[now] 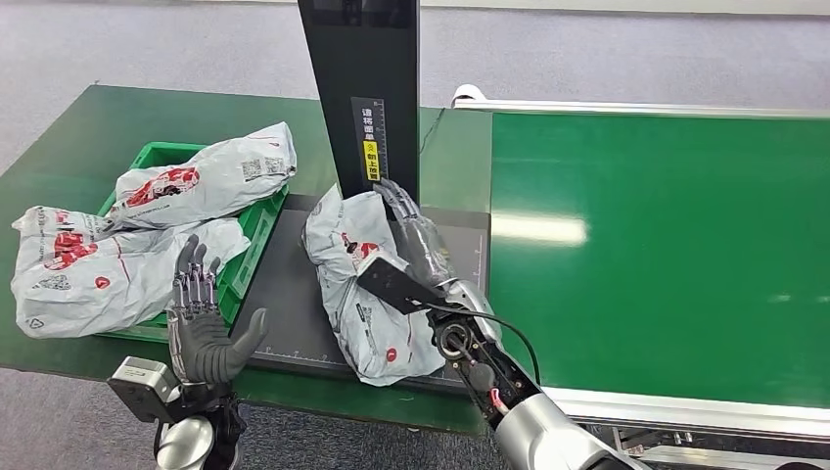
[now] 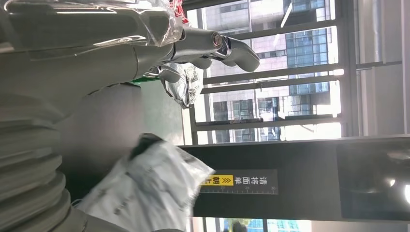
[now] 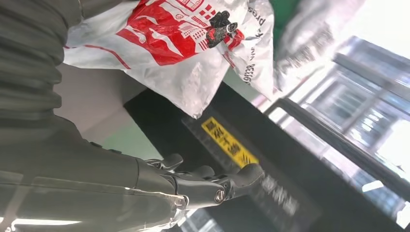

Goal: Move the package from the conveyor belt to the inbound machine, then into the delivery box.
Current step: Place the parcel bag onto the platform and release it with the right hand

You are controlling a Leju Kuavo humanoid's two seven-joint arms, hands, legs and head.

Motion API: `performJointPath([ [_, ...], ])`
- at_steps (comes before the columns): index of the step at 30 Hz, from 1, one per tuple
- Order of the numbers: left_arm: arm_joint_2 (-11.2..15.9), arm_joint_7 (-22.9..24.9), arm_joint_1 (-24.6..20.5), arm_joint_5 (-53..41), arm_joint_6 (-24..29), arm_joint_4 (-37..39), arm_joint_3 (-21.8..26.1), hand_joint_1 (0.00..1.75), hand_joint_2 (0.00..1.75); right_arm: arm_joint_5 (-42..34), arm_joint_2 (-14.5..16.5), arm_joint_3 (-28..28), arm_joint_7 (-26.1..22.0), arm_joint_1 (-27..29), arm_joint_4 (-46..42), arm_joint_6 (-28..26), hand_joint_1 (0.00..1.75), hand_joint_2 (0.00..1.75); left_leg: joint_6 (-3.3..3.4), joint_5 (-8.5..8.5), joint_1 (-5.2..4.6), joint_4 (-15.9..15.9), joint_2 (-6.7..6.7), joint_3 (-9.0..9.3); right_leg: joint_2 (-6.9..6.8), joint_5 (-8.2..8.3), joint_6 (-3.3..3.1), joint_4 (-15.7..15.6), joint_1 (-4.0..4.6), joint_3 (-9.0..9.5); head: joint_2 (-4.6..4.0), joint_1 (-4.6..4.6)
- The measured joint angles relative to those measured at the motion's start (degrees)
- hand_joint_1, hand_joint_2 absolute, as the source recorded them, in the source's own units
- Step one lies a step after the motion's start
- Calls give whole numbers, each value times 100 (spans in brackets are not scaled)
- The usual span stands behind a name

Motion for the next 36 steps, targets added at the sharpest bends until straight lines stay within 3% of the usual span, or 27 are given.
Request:
performJointPath([
  [12,3,0,20,-20,-23,10,4,0,175,-1058,-316,-615,-615,393,-905,499,0,175,0,0,0,0,1,-1,0,0,0,0,0,0,0,0],
  [15,5,14,30,-66,-61,12,4,0,175,-837,-394,-634,-131,416,-998,509,0,175,0,-1,0,0,2,-1,1,0,0,0,0,0,0,-1],
  [22,20,150,15,-197,-210,52,1,0,175,754,-531,-176,1764,234,-559,979,0,175,1,-1,0,0,2,0,1,1,0,0,0,0,0,-1],
  [26,31,201,1,-230,-243,110,-14,0,175,1294,-552,202,2230,133,-203,1383,0,175,0,-1,0,0,2,0,1,0,0,0,0,0,0,-1],
  [31,34,223,-3,-260,-247,146,-34,0,175,1230,-554,335,1942,104,-20,1176,0,175,1,-1,0,0,2,0,1,0,0,0,-1,1,0,1],
  [36,37,215,2,-272,-239,146,-25,0,175,675,-551,107,833,194,-246,526,0,175,1,-1,-1,0,1,0,1,0,0,0,-2,1,0,-2],
])
